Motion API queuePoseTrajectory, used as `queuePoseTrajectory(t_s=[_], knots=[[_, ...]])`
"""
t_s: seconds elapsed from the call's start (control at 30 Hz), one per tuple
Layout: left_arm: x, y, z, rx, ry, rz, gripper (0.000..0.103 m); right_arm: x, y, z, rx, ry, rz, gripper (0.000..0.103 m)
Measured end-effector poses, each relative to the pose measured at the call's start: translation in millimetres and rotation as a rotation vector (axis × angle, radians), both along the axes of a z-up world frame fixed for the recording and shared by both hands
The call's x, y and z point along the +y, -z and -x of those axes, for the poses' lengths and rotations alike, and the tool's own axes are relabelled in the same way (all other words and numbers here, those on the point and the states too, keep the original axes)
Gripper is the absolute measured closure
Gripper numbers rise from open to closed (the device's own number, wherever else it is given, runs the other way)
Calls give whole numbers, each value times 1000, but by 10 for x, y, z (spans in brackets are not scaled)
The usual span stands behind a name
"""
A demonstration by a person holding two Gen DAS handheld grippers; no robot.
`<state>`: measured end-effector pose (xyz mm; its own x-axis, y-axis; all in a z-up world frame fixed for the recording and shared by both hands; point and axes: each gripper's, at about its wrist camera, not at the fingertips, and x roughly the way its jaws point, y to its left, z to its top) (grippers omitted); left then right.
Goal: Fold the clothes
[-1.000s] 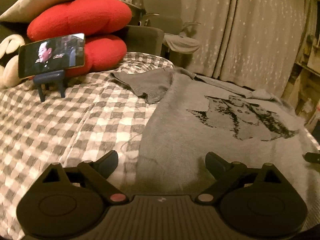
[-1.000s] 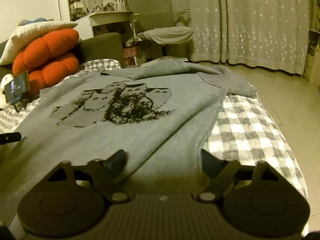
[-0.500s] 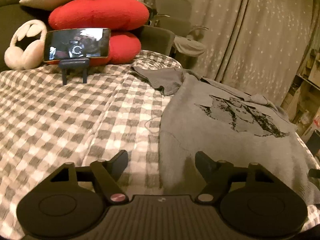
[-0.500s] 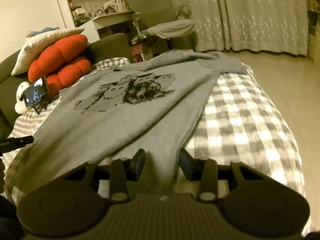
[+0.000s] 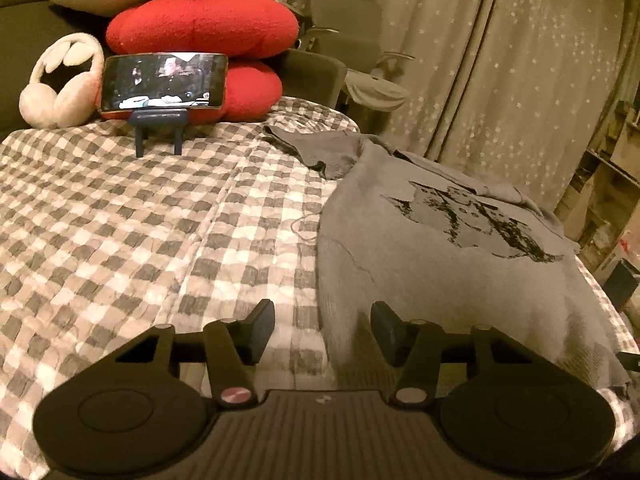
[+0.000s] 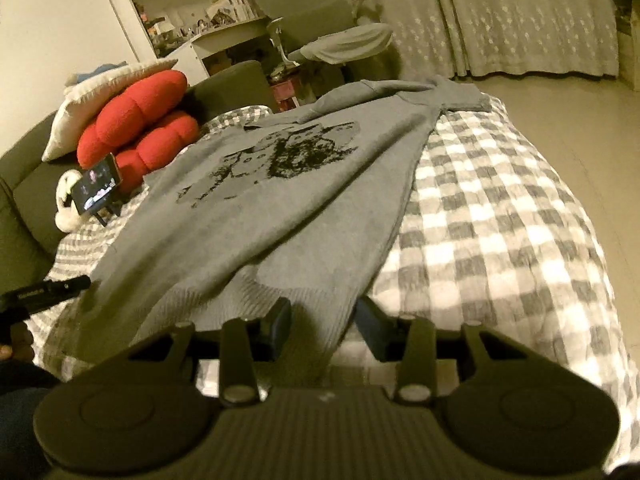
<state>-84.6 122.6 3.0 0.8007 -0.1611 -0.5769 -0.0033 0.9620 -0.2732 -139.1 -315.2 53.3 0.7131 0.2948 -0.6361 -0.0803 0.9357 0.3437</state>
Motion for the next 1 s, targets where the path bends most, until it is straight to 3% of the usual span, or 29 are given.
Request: queuePoseTrajectory(t_s=[0.1,0.47,0.5,0.53,0.57,0.6,0.63,0.67,0.77,0.9,1.0], knots=[[34,2,41,10,-1,35,51,2,-17,55,-1,-5,-15,64],[-16,0,120,17,23,41,51,28,-109,178,-27,-7,-42,63],[-25,12,119,19,23,38,51,30,-122,185,-32,-6,-45,67],[-49,22,116,18,26,24,51,31,-134,193,-36,-5,-47,91],[-78,31,112,14,30,6,51,33,-146,200,-41,-5,-49,94],[-106,34,107,12,37,-13,61,34,-158,208,-46,-4,-51,94],[-133,33,99,10,46,-32,86,36,-170,215,-51,-4,-54,95],[-140,34,86,17,47,-36,97,37,-182,223,-56,-3,-56,95],[-52,21,47,44,29,26,98,41,-219,246,-70,-1,-63,95],[-141,-56,98,23,35,-20,100,-84,-386,356,-113,24,-61,95],[-101,-121,170,18,36,-11,100,-200,-519,459,-142,43,-57,95]])
